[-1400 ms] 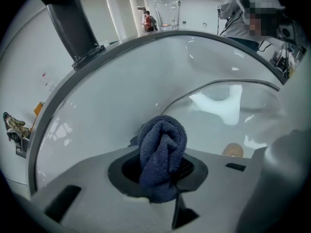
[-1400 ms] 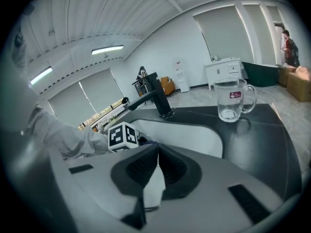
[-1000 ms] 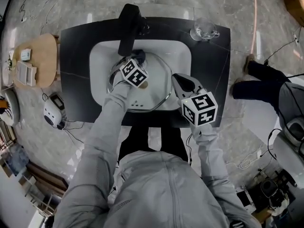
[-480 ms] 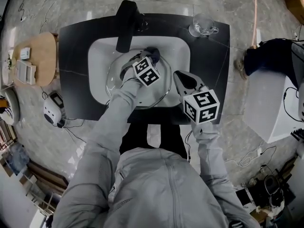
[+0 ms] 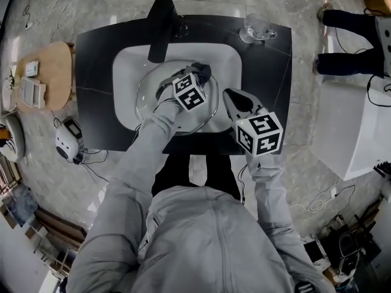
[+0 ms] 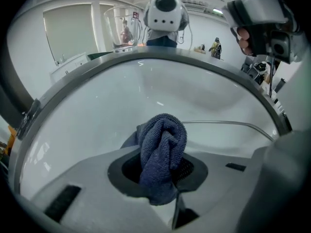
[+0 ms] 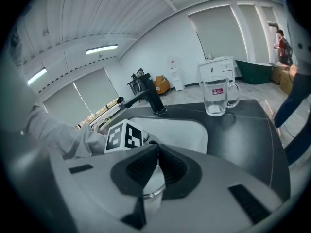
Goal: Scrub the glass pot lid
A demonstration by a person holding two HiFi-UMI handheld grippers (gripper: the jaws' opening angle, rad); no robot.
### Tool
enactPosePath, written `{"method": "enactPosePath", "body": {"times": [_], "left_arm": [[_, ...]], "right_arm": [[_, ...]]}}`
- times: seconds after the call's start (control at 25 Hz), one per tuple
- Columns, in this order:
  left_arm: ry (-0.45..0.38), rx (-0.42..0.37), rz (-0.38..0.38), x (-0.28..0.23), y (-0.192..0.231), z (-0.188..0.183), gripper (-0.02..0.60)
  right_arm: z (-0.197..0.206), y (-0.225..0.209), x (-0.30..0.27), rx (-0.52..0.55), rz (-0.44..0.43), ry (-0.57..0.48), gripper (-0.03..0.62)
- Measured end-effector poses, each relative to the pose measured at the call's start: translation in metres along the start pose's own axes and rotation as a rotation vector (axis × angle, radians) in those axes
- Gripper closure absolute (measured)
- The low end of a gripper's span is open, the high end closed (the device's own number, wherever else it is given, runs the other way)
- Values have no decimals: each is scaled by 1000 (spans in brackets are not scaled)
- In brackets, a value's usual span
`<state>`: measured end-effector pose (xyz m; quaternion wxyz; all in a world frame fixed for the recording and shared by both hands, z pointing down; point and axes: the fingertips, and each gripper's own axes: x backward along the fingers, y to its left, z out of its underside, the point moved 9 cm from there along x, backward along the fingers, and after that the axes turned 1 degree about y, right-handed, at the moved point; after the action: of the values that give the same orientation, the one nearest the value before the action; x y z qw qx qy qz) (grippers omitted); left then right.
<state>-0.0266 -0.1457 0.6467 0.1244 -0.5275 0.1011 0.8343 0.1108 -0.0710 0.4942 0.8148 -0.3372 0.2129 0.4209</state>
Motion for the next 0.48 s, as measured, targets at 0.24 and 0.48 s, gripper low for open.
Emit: {"method": "enactPosePath", "body": {"times": [0.24, 0.48], "left_arm": [[-39, -45, 74, 6, -16, -8, 492], [-85, -118, 181, 14, -30, -12, 492]], "right_arm": [[-3, 1, 10, -1, 12, 5, 563], [-9, 5, 16, 7, 2, 5, 563]]}}
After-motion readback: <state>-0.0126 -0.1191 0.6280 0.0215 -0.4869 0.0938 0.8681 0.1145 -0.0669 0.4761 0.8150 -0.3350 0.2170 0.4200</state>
